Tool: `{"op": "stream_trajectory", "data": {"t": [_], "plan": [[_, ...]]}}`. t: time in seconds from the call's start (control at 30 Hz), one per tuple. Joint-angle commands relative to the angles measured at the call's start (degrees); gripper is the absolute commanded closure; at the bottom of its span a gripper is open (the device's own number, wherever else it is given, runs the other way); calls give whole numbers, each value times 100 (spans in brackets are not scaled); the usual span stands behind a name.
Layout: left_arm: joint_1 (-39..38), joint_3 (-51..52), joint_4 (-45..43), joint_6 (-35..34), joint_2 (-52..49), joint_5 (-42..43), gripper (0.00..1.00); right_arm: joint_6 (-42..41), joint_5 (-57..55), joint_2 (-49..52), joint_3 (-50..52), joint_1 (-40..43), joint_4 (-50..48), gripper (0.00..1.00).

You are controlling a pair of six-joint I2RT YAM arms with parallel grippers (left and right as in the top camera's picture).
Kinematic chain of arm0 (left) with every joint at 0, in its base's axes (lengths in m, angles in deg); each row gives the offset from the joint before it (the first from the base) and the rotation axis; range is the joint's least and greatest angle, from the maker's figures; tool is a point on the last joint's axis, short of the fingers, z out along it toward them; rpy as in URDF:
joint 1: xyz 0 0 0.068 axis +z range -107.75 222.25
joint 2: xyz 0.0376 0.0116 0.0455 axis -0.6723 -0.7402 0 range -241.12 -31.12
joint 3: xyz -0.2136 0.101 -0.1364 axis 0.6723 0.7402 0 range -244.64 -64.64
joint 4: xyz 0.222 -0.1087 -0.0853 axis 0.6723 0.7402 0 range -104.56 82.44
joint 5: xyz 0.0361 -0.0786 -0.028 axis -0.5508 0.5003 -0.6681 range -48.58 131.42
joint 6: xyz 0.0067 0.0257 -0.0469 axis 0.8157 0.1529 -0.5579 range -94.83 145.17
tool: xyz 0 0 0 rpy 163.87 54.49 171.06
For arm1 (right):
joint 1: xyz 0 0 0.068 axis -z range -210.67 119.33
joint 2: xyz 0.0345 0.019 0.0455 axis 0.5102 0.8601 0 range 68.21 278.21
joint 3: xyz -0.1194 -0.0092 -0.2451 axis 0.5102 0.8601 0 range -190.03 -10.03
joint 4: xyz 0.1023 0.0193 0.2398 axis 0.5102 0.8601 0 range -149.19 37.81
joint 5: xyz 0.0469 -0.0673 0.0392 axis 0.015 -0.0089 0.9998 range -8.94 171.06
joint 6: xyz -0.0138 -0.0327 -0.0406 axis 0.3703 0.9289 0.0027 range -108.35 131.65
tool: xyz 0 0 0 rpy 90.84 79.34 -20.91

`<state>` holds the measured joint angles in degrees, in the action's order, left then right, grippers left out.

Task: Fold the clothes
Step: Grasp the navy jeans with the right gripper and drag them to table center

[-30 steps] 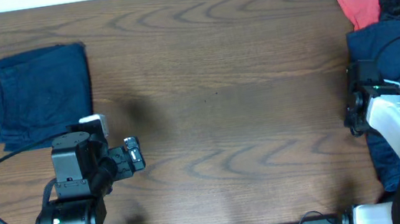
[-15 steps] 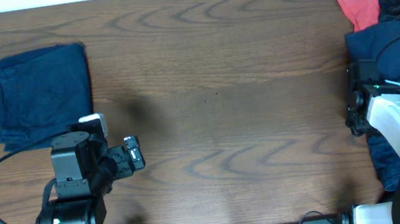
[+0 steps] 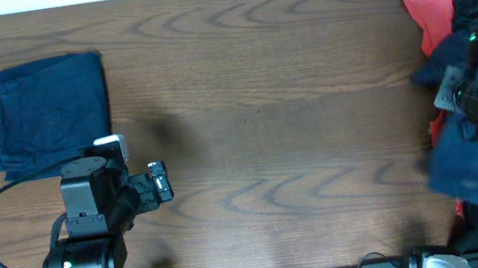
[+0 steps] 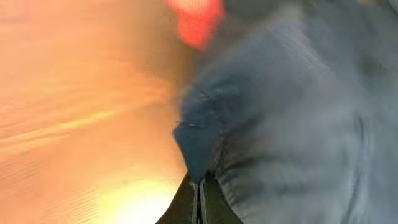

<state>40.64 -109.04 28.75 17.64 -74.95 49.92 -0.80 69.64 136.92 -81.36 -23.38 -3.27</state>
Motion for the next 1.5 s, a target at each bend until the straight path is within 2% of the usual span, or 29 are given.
{"op": "stream_trajectory", "data": {"t": [0.0, 0.2, 0.3, 0.4, 0.63, 0.67, 0.73, 0.8, 0.83, 0.87, 0.97, 1.07, 1.23, 1.47], "plan": [[20, -94, -52, -31, 0, 7, 2, 1016, 1751, -170, -387, -680, -17, 99], [20, -94, -50, -31, 0, 7, 2, 691, 1749, 323, -243, -1751, -50, 99], [20, -94, -50, -31, 0, 7, 2, 664, 1786, 807, -107, -2275, -426, 99], [20, -94, -50, -28, 0, 7, 2, 374, 1812, 1401, -61, -2800, -1174, 99], [20, -94, -48, -31, 0, 7, 2, -546, 1812, 2855, -61, -3744, -3906, 99], [20, -94, -48, -31, 0, 9, 2, -562, 1810, 3027, -61, -3847, -4264, 94], [20, -94, -50, -31, 0, 9, 2, -555, 1766, 3311, -61, -4011, -4863, 70], [20, -94, -50, -31, 0, 9, 2, -557, 1742, 3462, -61, -4089, -5226, 37], [20, -94, -50, -31, 0, 9, 2, -560, 1700, 3467, -61, -4089, -5268, 15], [20, -94, -50, -31, 0, 9, 2, -573, 1609, 3456, -61, -4083, -5257, 1], [20, -94, -52, -31, 0, 7, 2, -577, 1174, 3233, -61, -3954, -4874, 1], [20, -94, -184, -61, 0, 11, 2, -586, 448, 2822, -61, -3709, -4068, 1], [17, -83, -527, -918, -136, 35, 2, -1182, -896, 1932, -61, -3029, -2186, 1], [13, -33, -1187, -1152, -1167, 1209, 2, -1325, -586, 1217, -61, -1788, -415, 1]]}}
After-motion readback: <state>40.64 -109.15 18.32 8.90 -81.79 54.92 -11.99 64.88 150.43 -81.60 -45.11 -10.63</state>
